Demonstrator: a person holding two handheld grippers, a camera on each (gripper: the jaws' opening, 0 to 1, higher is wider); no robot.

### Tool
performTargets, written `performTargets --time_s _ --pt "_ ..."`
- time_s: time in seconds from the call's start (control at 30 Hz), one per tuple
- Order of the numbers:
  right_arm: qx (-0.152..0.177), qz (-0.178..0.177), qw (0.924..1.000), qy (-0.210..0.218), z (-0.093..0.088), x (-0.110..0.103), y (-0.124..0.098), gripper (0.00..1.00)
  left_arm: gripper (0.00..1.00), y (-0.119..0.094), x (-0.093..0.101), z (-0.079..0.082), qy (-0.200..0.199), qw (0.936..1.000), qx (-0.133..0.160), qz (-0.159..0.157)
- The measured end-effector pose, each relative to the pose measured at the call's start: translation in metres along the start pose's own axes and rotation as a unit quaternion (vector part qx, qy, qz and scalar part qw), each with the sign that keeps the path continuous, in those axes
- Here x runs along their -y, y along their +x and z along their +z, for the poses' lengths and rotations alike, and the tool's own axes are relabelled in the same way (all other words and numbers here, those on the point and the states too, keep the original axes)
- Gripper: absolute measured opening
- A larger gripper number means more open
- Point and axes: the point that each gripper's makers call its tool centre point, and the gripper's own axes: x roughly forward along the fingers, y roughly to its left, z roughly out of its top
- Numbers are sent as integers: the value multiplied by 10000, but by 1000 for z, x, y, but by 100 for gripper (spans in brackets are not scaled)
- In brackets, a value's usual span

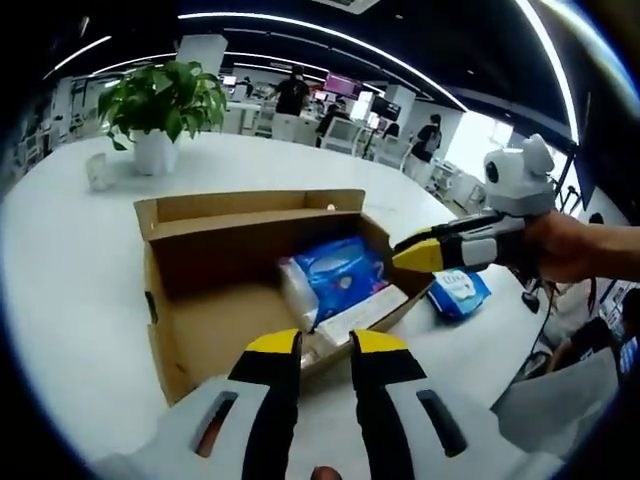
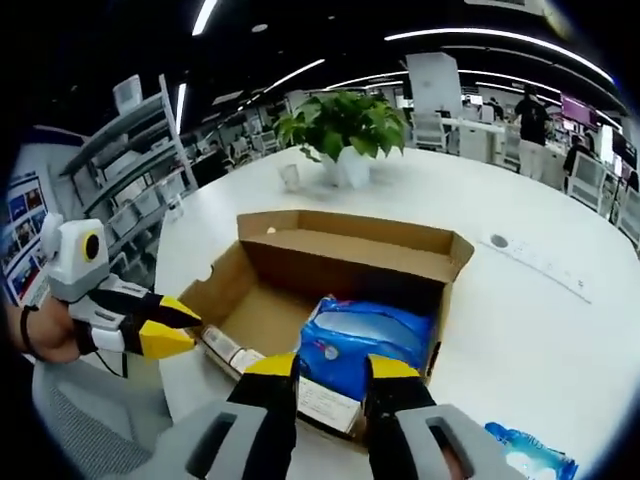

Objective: Operate the shoe box by opening the lid, removing the specified soft item, and placing it in the target area until the item is outside and the box remains undamaged.

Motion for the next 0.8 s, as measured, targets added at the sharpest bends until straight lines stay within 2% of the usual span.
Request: performTargets --time_s 0.47,0.5,0.8 --pt "-417 129 9973 -585 5 2 26 36 19 1 -5 2 -91 9999 44 9" --pt "-490 161 9964 -668 7 7 31 37 19 1 -5 2 -98 9999 47 5" --pt "-896 205 9878 -1258 3 10 44 46 19 1 -6 2 -120 9999 72 25"
